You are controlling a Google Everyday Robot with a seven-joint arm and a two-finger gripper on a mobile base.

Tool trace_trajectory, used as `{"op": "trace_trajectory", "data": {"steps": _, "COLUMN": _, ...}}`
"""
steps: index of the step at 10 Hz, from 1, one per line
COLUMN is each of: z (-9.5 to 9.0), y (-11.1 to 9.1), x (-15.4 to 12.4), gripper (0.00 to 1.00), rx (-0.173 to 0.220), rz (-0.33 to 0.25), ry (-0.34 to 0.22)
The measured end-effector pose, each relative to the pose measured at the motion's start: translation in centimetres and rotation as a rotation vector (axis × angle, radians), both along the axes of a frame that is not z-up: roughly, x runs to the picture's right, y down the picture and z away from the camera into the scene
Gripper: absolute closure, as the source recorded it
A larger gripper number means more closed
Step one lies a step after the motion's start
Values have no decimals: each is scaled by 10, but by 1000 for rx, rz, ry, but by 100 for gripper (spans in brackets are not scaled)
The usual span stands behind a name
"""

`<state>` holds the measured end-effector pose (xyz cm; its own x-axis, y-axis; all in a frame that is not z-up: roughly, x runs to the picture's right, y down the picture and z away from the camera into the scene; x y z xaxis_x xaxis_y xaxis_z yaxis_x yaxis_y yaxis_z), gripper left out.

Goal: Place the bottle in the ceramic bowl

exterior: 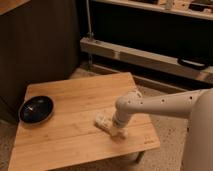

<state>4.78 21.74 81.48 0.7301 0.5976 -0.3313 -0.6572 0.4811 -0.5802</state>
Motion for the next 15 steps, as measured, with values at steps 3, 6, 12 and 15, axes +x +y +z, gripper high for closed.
{"op": "trace_trajectory", "data": {"steps": 3, "z": 6, "y": -18, "x": -36, "gripper": 99, "rx": -4, "rz": -4, "ry": -8}}
{"op": "trace_trajectory", "data": {"steps": 6, "z": 0, "y": -67, "x": -100, "gripper": 100, "rx": 23, "rz": -55, "ry": -69}}
{"op": "trace_trajectory", "data": {"steps": 12, "z": -6, "y": -113, "x": -244, "gripper": 100, "rx": 17, "rz": -119, "ry": -284}}
{"op": "trace_trajectory", "data": {"steps": 15, "z": -5, "y": -119, "x": -321, "gripper": 100, "rx": -15, "rz": -128, "ry": -414}}
